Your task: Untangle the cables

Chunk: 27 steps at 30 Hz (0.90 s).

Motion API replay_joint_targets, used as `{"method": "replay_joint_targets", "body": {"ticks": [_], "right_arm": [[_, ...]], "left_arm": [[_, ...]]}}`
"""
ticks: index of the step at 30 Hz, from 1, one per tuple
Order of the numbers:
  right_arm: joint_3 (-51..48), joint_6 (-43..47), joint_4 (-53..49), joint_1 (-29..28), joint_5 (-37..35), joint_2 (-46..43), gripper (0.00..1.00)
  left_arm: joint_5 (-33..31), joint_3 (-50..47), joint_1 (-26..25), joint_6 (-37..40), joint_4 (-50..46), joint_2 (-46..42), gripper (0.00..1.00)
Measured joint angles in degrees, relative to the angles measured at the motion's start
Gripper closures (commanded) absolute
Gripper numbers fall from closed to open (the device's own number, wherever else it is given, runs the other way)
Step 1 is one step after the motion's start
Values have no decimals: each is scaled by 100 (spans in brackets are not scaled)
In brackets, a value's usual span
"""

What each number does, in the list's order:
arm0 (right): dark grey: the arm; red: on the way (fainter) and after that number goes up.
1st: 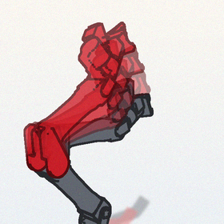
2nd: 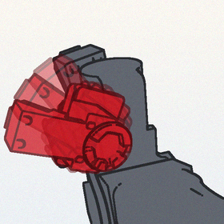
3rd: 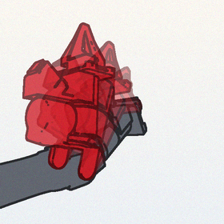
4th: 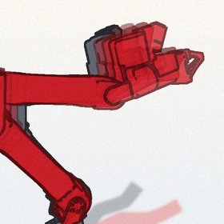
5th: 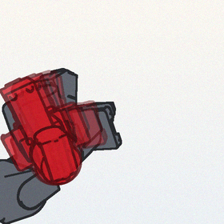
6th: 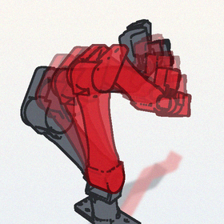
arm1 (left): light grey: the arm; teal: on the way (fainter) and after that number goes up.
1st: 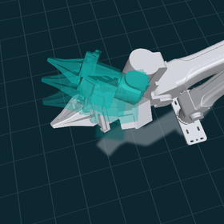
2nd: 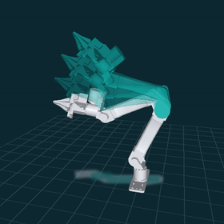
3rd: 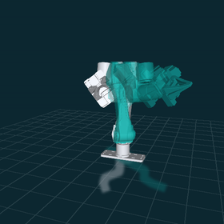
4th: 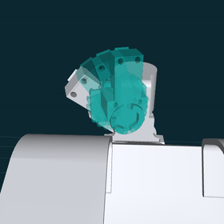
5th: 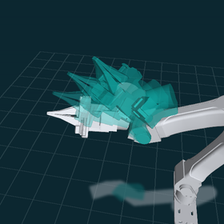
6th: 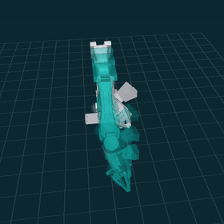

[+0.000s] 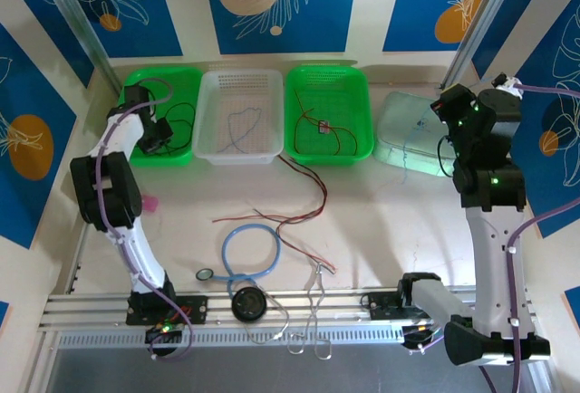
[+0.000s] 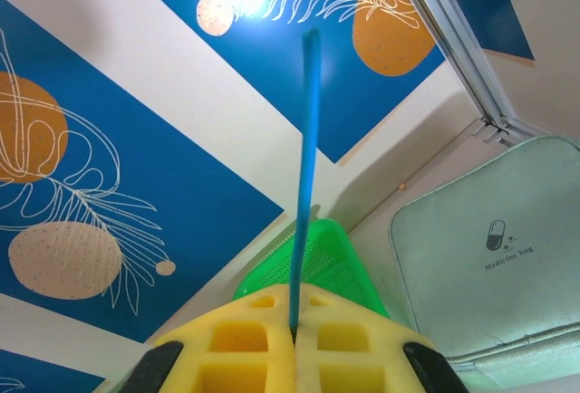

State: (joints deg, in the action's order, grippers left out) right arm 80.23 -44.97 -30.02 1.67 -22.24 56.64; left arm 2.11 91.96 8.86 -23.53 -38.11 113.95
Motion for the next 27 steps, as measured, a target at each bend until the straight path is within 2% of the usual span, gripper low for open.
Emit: {"method": "replay_joint_targets", "body": {"ticks": [6,9,16,20,22,23,24,25,27], "right_arm": [[0,0,-111,48,7,-127,100],[0,0,-142,55,26,-142,100],[-35,-2,-229,61,22,-175,100],[-50,0,-264,72,22,-223,100],[-52,0,-267,76,20,-243,100],[-52,0,-267,83,17,-251,100],[-52,2,-264,87,4,-262,100],[-52,7,-262,87,-7,-275,100],[-52,48,-258,103,-31,-299,100]], "left_arm": [[57,748,0,-59,-273,680,100],[-120,758,0,-168,-372,815,100],[-1023,-13,17,-697,4,105,100],[-1029,188,39,-763,155,-22,100],[-874,404,39,-767,197,105,84],[-767,433,39,-772,273,155,70],[-654,426,39,-798,323,192,49],[-575,389,37,-807,365,214,37],[-492,295,24,-824,407,232,29]]}}
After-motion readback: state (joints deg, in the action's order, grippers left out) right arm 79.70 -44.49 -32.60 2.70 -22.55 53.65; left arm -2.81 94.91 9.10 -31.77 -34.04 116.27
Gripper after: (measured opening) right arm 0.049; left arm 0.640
